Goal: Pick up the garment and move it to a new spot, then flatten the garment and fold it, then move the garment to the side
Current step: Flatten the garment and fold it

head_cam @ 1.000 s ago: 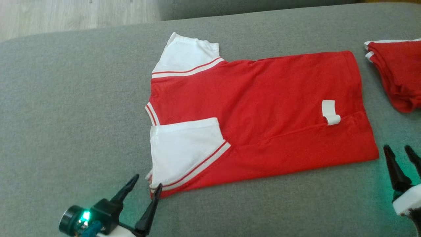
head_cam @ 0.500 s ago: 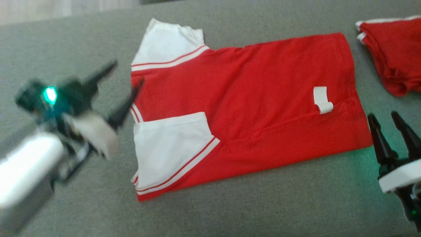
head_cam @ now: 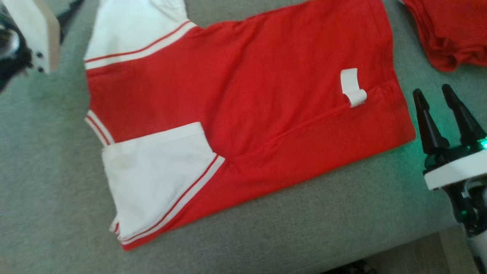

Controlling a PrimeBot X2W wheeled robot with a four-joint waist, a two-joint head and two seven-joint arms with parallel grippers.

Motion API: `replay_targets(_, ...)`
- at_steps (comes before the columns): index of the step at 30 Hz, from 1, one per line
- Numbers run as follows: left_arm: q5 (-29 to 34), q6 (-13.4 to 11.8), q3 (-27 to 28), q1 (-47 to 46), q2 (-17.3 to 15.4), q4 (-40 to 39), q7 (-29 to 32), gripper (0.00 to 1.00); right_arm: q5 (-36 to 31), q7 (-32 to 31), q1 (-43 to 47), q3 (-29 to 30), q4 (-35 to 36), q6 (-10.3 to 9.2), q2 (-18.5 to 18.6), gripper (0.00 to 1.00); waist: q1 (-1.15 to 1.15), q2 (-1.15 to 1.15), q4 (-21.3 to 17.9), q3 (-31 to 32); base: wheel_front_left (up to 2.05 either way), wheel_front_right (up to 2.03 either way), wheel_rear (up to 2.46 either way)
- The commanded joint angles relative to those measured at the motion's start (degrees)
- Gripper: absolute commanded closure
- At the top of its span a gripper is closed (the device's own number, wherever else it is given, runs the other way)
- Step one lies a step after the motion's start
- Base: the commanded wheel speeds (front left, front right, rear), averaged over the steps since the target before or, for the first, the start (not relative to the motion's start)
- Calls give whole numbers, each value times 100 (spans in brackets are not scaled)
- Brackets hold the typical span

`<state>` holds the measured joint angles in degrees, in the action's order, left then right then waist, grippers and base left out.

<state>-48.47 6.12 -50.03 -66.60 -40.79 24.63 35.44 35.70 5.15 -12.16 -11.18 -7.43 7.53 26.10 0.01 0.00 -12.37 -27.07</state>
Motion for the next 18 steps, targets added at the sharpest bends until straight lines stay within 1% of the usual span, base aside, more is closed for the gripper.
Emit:
replay_targets(1,-11,52,269,-493,-215,24,78,0,-49,111,-67,-96,85,-4,60,0,-1,0,-259,-294,0,0,0)
replay_targets(10,-41,117,105,-917,-164,425,213,0,17,316,-299,-329,-169,-4,-52,0,-1,0,-513,-552,0,0,0)
replay_targets(15,-15,130,-76,-1007,-214,538,180,0,75,424,-382,-410,-317,-4,-82,0,-1,0,-637,-623,0,0,0)
replay_targets(18,30,133,-189,-1065,-304,590,125,0,103,484,-423,-498,-399,-4,-124,0,-1,0,-717,-675,0,0,0)
